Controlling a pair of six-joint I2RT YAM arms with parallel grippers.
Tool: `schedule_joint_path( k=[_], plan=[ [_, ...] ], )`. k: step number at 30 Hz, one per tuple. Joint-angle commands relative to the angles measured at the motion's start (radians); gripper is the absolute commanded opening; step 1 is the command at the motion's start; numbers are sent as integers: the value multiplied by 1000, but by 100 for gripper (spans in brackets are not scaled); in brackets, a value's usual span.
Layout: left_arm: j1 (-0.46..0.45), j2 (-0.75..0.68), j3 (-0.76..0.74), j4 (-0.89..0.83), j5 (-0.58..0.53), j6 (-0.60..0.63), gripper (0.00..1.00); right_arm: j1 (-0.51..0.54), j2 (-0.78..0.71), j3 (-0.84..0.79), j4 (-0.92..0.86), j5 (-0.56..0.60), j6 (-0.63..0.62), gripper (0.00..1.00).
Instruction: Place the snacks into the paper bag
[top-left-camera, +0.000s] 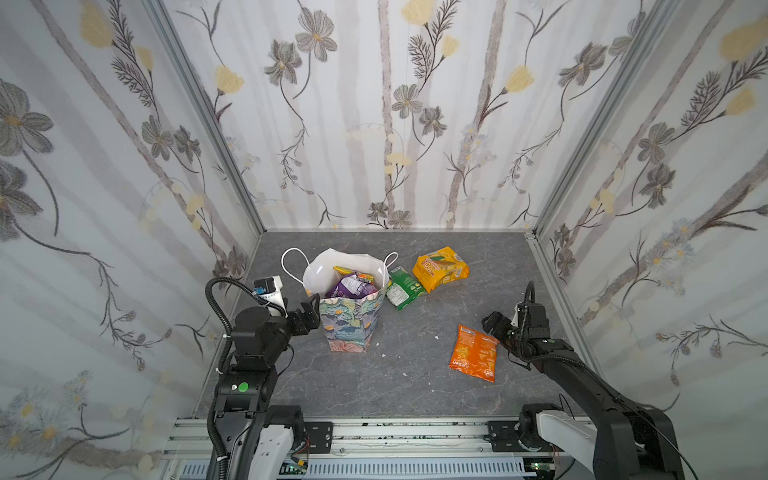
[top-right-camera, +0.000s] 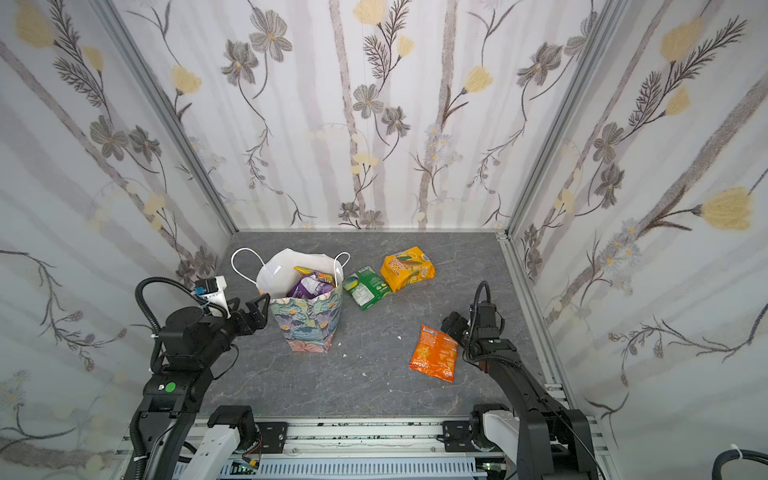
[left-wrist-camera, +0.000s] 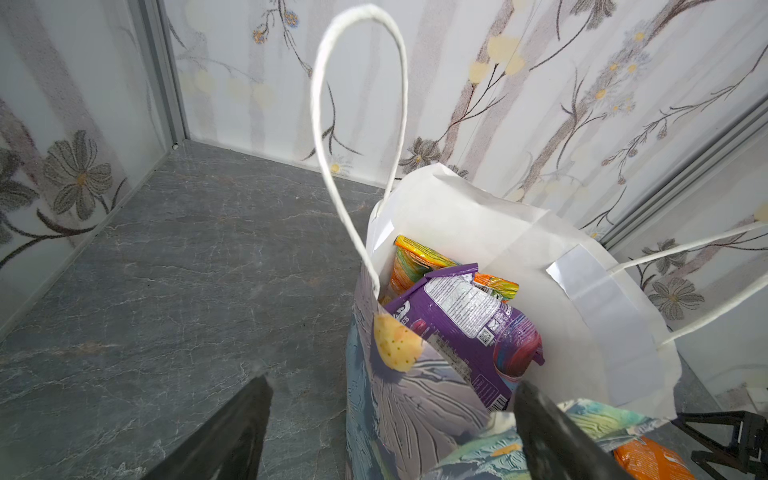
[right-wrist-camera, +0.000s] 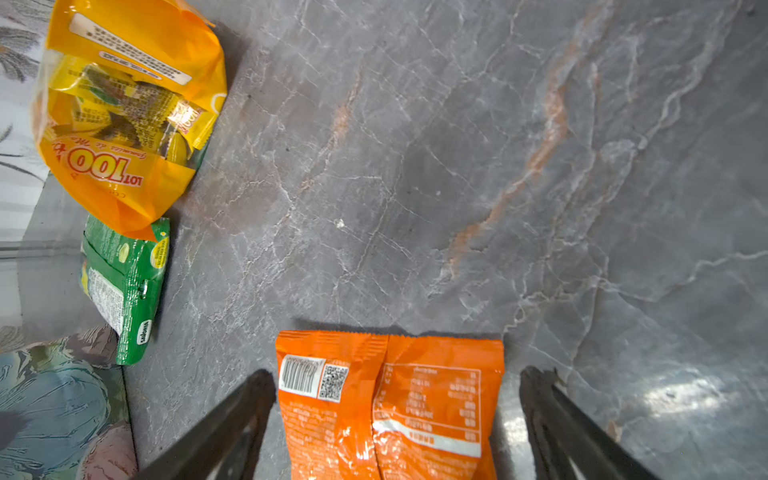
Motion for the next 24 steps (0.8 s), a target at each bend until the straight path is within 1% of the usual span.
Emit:
schedule_joint_path(
  k=[1,6,9,13,16,20,24],
  plan=[
    [1,2,-1,32,6,15,91,1,2,-27,-25,-23,45,92],
    [1,5,-2,33,10,15,91,1,19,-46,-18,-27,26,92],
    [1,10,-1,30,10,15,91,1,30,-69,26,-56,31,91],
    [1,7,-1,30,5,13,91,1,38,-102,96,-48,31,89],
    [1,9,1,30,8,14,91,1,55,-106,139,-87,42,80],
    [2,9,0,30,7,15,91,3,67,-117,159,-114,51,74],
    [1,7,0,30,5,13,91,9,46,-146,168,-121,63,66]
  ],
)
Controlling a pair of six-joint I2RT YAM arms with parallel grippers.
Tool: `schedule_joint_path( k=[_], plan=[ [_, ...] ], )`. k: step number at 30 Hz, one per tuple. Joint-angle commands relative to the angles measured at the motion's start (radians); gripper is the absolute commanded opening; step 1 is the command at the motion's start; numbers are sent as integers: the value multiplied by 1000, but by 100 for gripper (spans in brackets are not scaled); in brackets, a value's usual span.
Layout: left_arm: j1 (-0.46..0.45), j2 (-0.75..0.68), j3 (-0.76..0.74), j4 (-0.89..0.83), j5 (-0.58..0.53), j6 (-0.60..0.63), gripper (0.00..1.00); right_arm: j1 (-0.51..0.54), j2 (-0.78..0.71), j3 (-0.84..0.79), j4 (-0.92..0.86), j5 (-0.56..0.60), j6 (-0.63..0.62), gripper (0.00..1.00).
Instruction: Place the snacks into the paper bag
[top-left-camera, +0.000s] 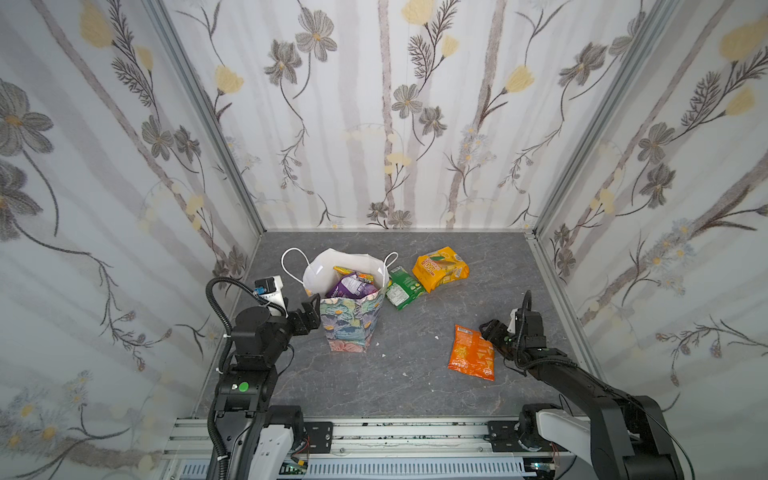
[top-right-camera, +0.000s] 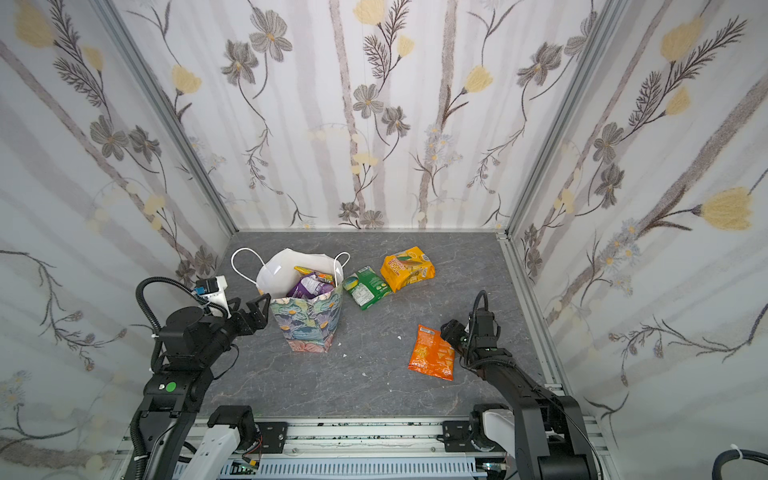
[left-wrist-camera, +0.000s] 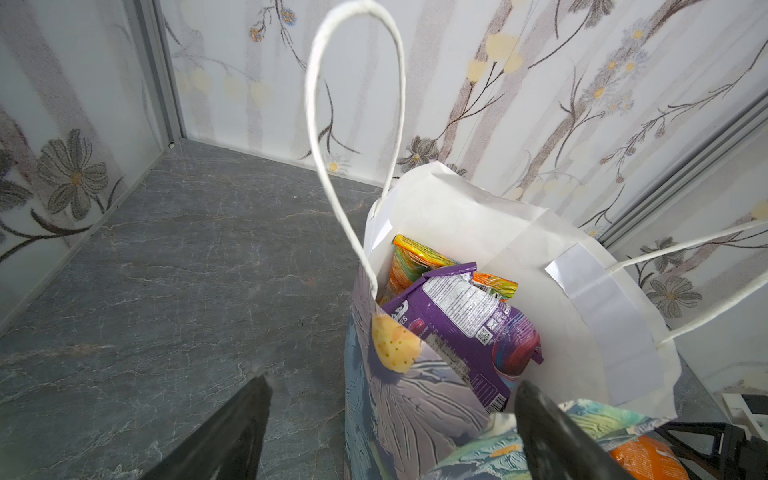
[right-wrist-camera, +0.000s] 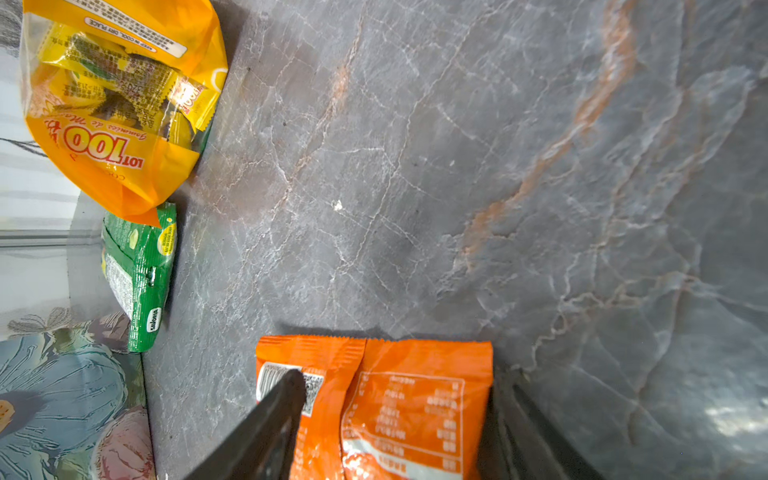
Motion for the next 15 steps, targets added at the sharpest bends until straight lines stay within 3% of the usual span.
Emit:
schedule_joint_path(
  k=[1,6,12,15],
  plan=[
    [1,-3,0,26,1,13,91,10,-16,-28,-66,-33,42,64],
    [1,1,0,28,3,14,91,17,-39,-47,-26,-31,66,42],
    [1,-1,-1,26,6,14,91,20,-25,-26,14,-63,79,2],
    [1,-5,-1,26,4,14,91,19,-28,-5,14,-66,71,0]
  ],
)
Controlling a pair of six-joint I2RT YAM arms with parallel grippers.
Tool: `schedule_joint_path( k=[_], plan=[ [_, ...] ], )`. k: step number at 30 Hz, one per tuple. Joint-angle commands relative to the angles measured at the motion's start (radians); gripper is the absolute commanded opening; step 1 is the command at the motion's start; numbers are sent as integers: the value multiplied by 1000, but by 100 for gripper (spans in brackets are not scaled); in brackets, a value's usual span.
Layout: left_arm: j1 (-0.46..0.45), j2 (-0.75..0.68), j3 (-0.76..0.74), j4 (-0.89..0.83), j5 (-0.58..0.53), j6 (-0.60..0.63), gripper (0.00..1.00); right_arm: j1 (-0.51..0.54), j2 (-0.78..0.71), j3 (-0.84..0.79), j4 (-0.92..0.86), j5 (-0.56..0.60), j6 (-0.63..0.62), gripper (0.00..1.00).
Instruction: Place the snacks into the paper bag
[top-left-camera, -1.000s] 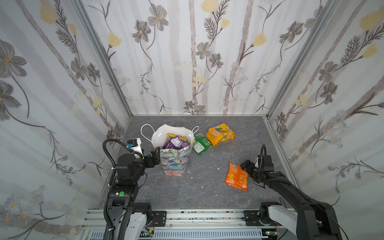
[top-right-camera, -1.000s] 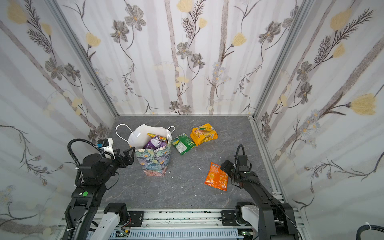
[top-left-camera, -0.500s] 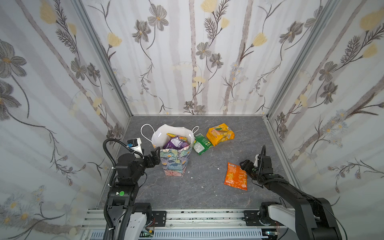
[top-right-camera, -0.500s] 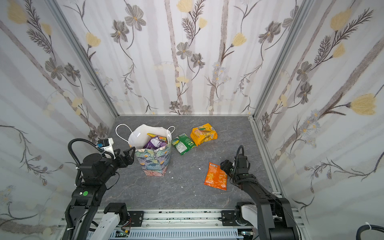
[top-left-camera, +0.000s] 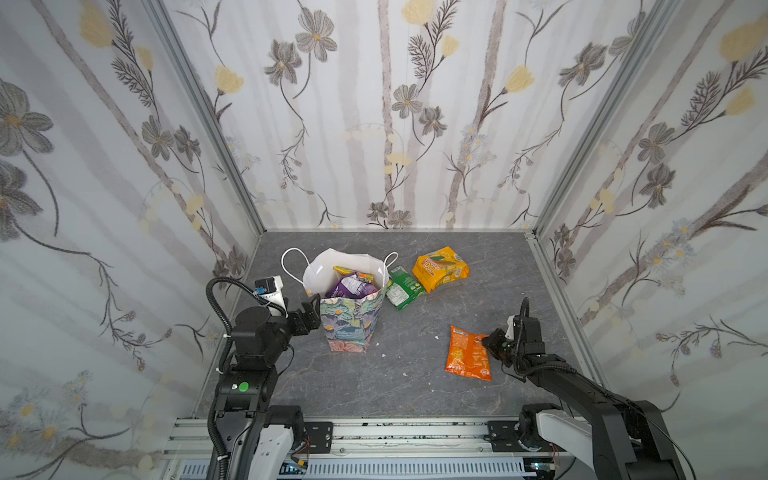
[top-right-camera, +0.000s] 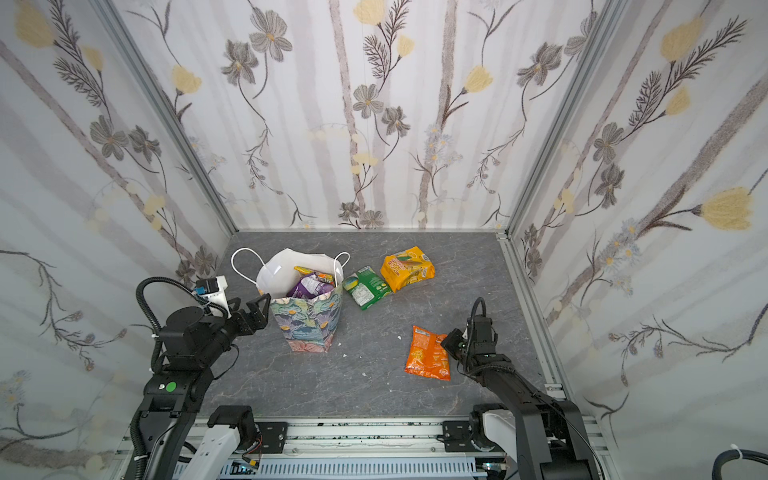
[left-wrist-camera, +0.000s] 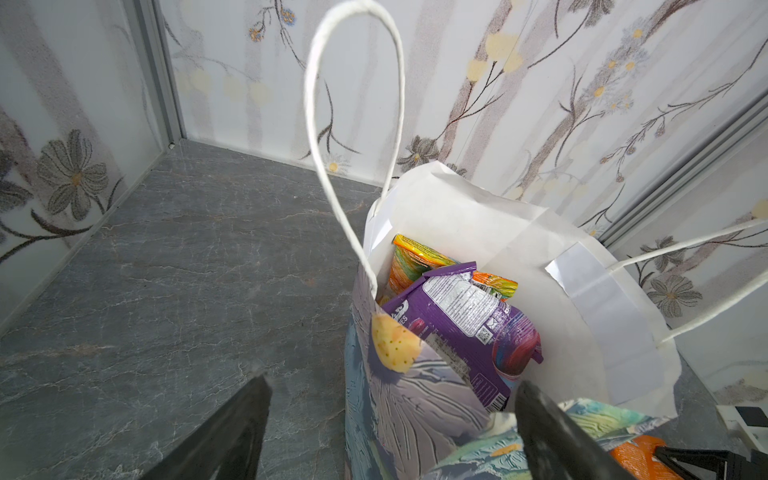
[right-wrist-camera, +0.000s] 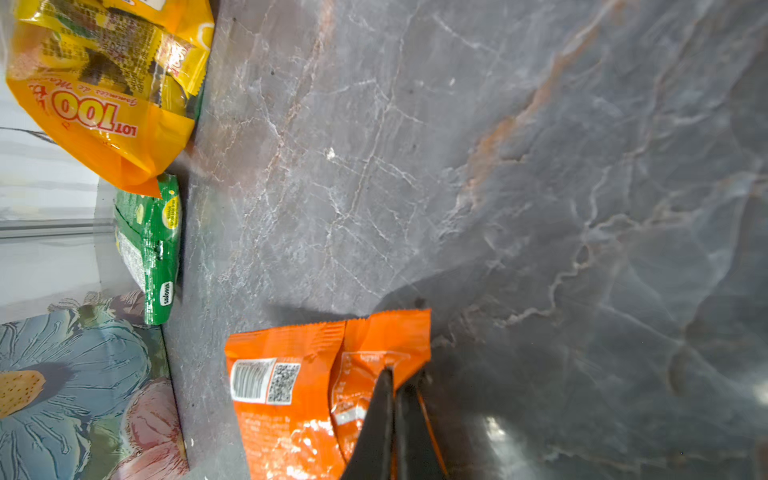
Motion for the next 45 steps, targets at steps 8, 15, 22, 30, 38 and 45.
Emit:
schedule_joint_path(
  k=[8,15,22,30,38,45],
  plan=[
    [1,-2,0,27,4,12,91,2,2,99,-3,-53,-61,0],
    [1,-1,-1,28,4,10,91,74,-62,175,-15,-26,-100,0],
    [1,-3,-1,29,1,10,91,116,-72,290,12,-71,-112,0],
    [1,-10,0,26,-1,7,91,202,-7,470,-73,-25,-199,0],
    [1,-7,1,25,1,7,91,258,58,622,-114,-34,-279,0],
    [1,-9,0,23,1,5,91,310,106,772,-154,-19,-334,0]
  ],
)
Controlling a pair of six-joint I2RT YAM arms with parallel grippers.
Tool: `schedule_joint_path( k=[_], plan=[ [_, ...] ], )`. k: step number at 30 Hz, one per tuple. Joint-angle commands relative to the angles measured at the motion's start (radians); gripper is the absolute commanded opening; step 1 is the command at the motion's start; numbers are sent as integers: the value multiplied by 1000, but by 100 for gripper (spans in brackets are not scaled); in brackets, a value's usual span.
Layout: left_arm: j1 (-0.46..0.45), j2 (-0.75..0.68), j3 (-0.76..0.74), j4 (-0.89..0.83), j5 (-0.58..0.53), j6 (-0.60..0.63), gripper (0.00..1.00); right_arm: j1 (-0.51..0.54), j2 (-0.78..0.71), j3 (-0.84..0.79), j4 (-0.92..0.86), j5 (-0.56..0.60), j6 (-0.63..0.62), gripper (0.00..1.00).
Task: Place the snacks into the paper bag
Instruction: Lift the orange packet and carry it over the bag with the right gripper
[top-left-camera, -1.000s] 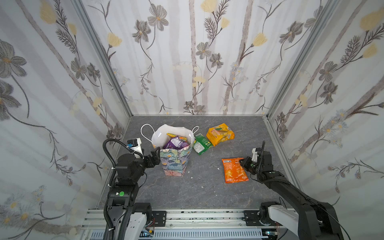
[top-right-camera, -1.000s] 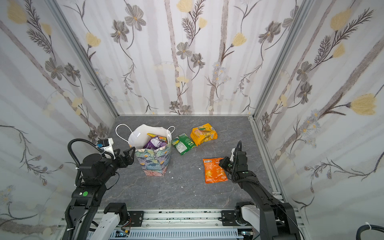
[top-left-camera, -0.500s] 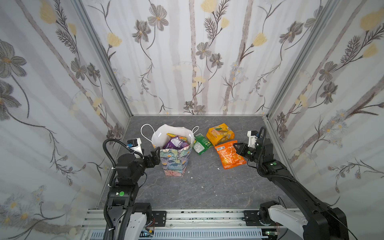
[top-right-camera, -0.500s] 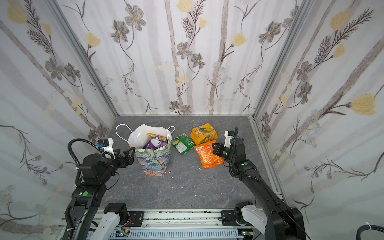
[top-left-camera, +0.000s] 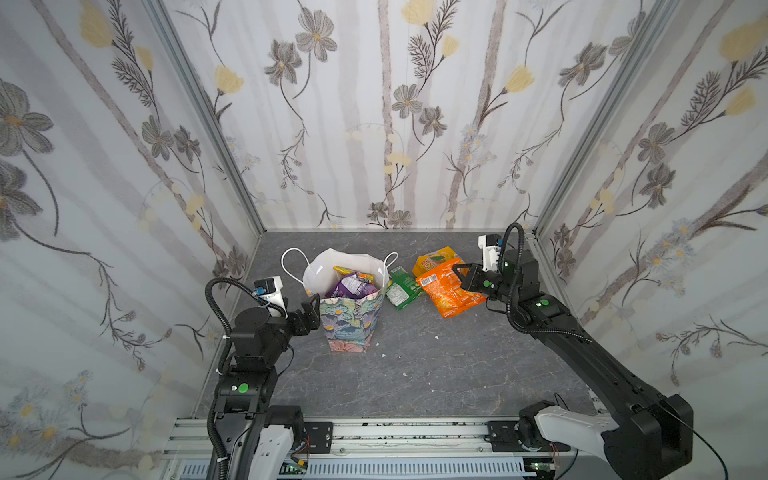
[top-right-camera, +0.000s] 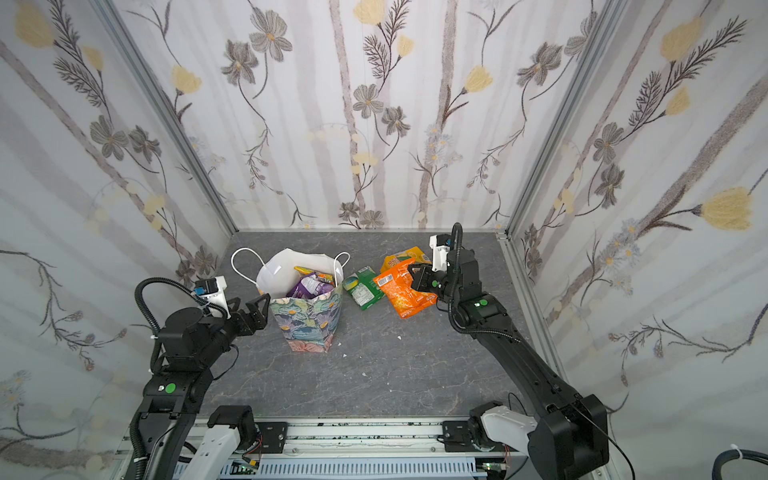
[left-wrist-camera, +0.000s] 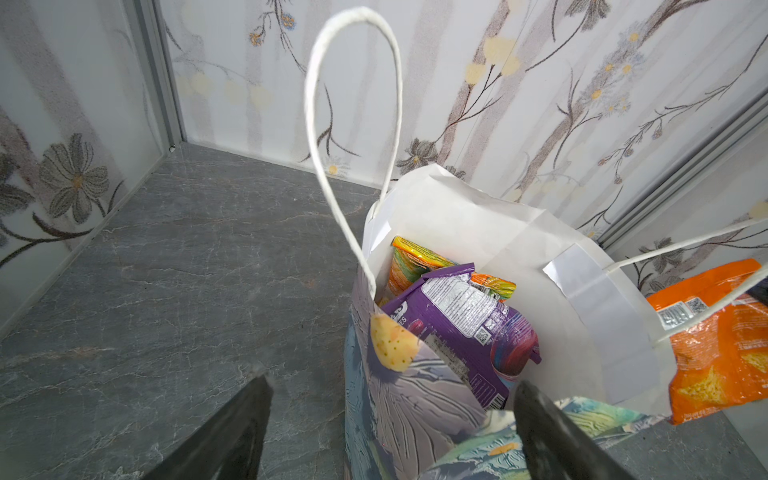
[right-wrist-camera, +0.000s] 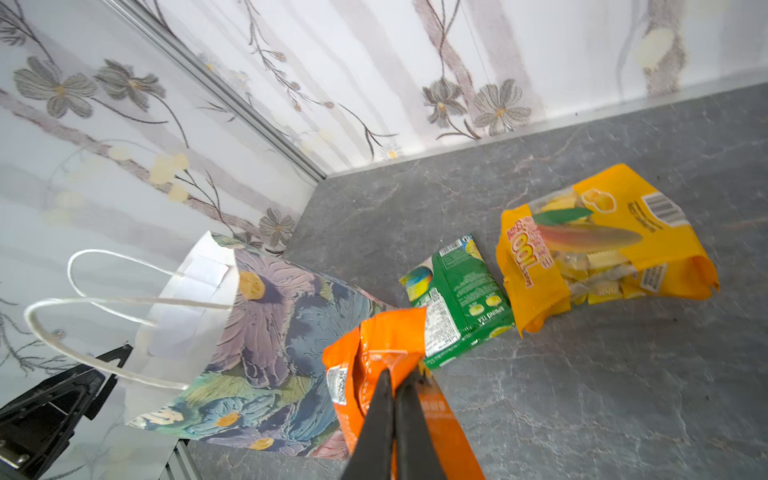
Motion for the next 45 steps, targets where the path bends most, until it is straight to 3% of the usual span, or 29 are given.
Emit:
schedule_joint_path(
  k=[1,30,39,45],
  plan=[
    [1,-3,1,22,0,4,90,16,23,50,-9,12,-45,0],
    [1,-6,1,25,9,6,91,171,212,518,0,61,-114,0],
    [1,1,1,26,12,4,90,237,251,619,113,-39,-90,0],
    [1,-2,0,26,10,4,91,300,306,702,120,-48,-113,0]
  ],
)
